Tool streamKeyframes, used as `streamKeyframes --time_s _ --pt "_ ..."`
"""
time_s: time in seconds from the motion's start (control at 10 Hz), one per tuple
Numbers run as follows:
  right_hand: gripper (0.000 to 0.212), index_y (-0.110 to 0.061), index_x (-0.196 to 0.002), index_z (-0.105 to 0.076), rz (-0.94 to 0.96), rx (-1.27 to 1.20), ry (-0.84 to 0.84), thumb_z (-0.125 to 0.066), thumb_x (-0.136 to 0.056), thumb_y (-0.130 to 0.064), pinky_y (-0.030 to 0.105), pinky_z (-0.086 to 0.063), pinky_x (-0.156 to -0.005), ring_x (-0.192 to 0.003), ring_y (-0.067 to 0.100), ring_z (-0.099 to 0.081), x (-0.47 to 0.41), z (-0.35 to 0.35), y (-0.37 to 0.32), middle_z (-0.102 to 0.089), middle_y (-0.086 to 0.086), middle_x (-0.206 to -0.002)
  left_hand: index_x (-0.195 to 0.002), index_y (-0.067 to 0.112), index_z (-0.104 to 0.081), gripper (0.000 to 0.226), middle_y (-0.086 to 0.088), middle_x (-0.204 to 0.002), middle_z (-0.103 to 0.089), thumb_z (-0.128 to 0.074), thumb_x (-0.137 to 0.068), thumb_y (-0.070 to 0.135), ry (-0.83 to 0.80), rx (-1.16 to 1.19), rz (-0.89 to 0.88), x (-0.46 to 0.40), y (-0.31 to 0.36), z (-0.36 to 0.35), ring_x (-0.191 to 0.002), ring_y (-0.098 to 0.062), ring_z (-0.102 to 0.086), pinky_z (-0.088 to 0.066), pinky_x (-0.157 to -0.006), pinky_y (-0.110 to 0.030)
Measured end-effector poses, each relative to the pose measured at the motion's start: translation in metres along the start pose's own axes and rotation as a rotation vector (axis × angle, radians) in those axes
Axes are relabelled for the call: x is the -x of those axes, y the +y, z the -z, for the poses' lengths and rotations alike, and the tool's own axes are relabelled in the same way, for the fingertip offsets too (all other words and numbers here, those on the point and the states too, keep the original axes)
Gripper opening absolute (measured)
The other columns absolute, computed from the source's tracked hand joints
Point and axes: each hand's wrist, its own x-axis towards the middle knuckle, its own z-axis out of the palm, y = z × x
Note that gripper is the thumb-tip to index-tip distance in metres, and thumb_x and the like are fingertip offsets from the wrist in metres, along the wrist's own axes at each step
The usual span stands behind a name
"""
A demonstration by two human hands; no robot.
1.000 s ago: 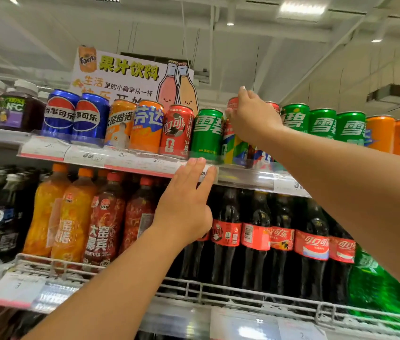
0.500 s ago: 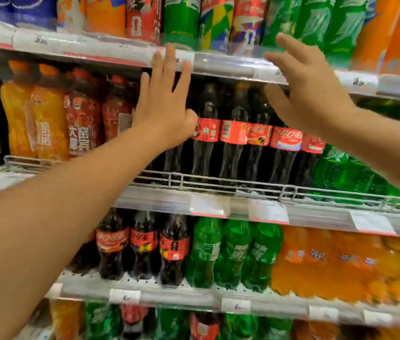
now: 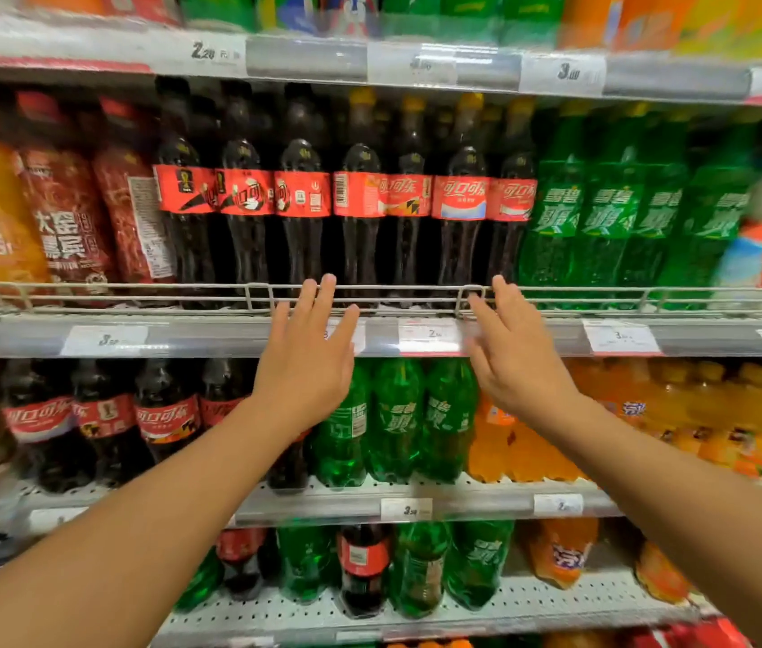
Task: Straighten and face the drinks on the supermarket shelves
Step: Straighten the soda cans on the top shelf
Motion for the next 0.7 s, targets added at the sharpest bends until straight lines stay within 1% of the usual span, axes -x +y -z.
streamKeyframes --time_s 0.1,0.2,0.3,0.4,0.5,0.6,0.7 --pt "0.047 -0.007 -0.140 -0.040 0.029 0.016 -0.024 -0.042 -0.099 -0.028 0.056 -0.025 -0.112 -0.139 0.039 -0.026 0.022 -0.016 0.004 -0.028 0.022 -0.151 -0.145 0.014 -0.040 0.048 -0.019 -0.159 -0.013 -0.045 -0.098 0.022 0.061 0.051 -0.054 0.009 0.009 -0.005 -0.146 -0.038 -0.011 -0.015 -0.115 -0.057" --pt "0.054 -0.008 -0.146 -0.034 0.034 0.067 -0.050 -0.046 -0.097 -0.027 0.050 -0.014 -0.118 -0.144 0.037 -0.019 0.027 -0.024 0.008 -0.023 0.020 -0.156 -0.151 0.014 -0.028 0.054 -0.015 -0.160 -0.012 -0.041 -0.099 0.020 0.009 0.043 -0.027 0.016 0.018 -0.012 -0.146 -0.033 -0.012 -0.011 -0.116 -0.052" --pt "0.063 -0.007 -0.147 -0.034 0.042 0.076 -0.027 -0.056 -0.090 -0.021 0.048 -0.011 -0.117 -0.144 0.038 -0.020 0.028 -0.027 0.010 -0.025 0.021 -0.155 -0.153 0.019 -0.011 0.060 -0.010 -0.162 -0.001 -0.036 -0.098 0.022 -0.033 -0.019 0.034 0.015 0.023 -0.016 -0.148 -0.028 -0.002 -0.004 -0.118 -0.048" --pt "0.068 -0.006 -0.146 -0.036 0.039 0.071 -0.029 -0.062 -0.083 -0.017 0.049 -0.014 -0.116 -0.143 0.039 -0.024 0.029 -0.029 0.012 -0.029 0.022 -0.154 -0.154 0.021 -0.004 0.071 -0.008 -0.162 0.005 -0.042 -0.094 0.022 -0.085 -0.061 0.049 0.014 0.024 -0.012 -0.148 -0.026 0.003 -0.002 -0.119 -0.047" --pt "0.069 -0.006 -0.147 -0.035 0.044 0.068 -0.015 -0.060 -0.082 -0.012 0.050 -0.013 -0.117 -0.144 0.038 -0.021 0.031 -0.037 0.015 -0.027 0.022 -0.154 -0.153 0.022 0.002 0.077 -0.007 -0.162 0.010 -0.045 -0.093 0.020 -0.145 -0.103 0.074 0.016 0.027 -0.008 -0.148 -0.026 0.007 -0.002 -0.119 -0.047" --pt "0.071 -0.005 -0.148 -0.032 0.064 0.043 0.004 -0.060 -0.082 -0.010 0.051 -0.013 -0.117 -0.145 0.038 -0.018 0.029 -0.034 0.015 -0.024 0.022 -0.156 -0.153 0.021 0.008 0.081 -0.008 -0.161 0.014 -0.045 -0.092 0.021 -0.199 -0.087 0.125 0.017 0.035 0.004 -0.148 -0.028 0.008 -0.005 -0.119 -0.049" --pt "0.076 -0.008 -0.151 -0.024 0.068 -0.006 -0.019 -0.060 -0.085 -0.016 0.050 -0.010 -0.119 -0.147 0.036 -0.007 0.050 -0.035 0.015 -0.015 0.018 -0.159 -0.153 0.017 0.007 0.079 -0.010 -0.161 0.014 -0.043 -0.092 0.027 -0.224 -0.069 0.128 0.043 0.047 0.008 -0.147 -0.030 0.007 -0.007 -0.119 -0.049"
